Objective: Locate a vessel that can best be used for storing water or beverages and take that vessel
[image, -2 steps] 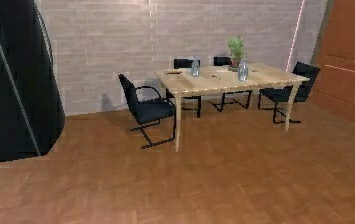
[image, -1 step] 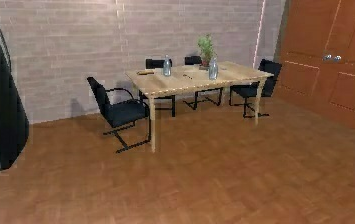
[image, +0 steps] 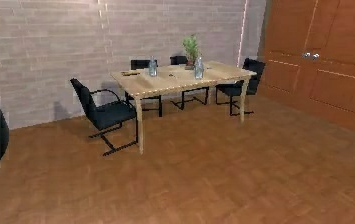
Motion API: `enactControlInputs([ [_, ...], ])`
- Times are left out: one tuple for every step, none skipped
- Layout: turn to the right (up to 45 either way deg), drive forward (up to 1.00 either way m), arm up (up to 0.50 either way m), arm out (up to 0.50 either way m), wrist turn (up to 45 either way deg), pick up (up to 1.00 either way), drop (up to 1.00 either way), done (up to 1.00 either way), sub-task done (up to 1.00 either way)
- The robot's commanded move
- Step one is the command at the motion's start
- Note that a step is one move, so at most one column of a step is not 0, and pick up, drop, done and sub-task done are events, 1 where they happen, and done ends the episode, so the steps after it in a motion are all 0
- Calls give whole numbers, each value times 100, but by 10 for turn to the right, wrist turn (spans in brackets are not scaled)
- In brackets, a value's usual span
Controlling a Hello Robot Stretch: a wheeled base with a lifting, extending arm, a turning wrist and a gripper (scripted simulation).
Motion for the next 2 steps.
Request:
enactControlInputs([
  [0,100,0,0,0,0,0,0,0],
  [0,45,0,0,0,0,0,0,0],
])
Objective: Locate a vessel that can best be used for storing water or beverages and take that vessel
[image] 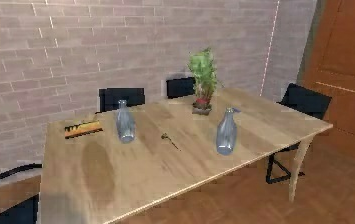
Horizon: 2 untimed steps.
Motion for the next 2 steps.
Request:
enactControlInputs([
  [-450,0,0,0,0,0,0,0,0],
  [-270,0,0,0,0,0,0,0,0],
])
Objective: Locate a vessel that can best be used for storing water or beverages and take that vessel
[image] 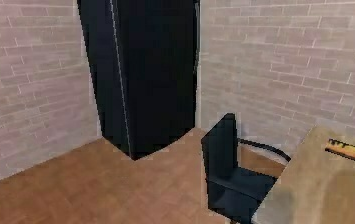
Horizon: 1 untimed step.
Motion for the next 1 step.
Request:
enactControlInputs([
  [450,0,0,0,0,0,0,0,0],
])
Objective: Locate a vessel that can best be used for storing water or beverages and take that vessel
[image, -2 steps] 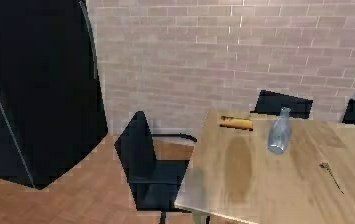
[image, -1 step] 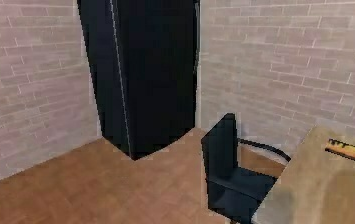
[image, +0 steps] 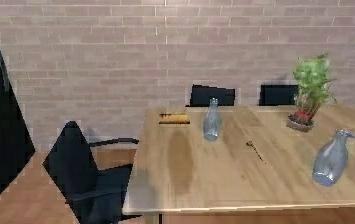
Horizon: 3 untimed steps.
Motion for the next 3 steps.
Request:
enactControlInputs([
  [450,0,0,0,0,0,0,0,0],
  [210,0,0,0,0,0,0,0,0],
  [30,0,0,0,0,0,0,0,0],
])
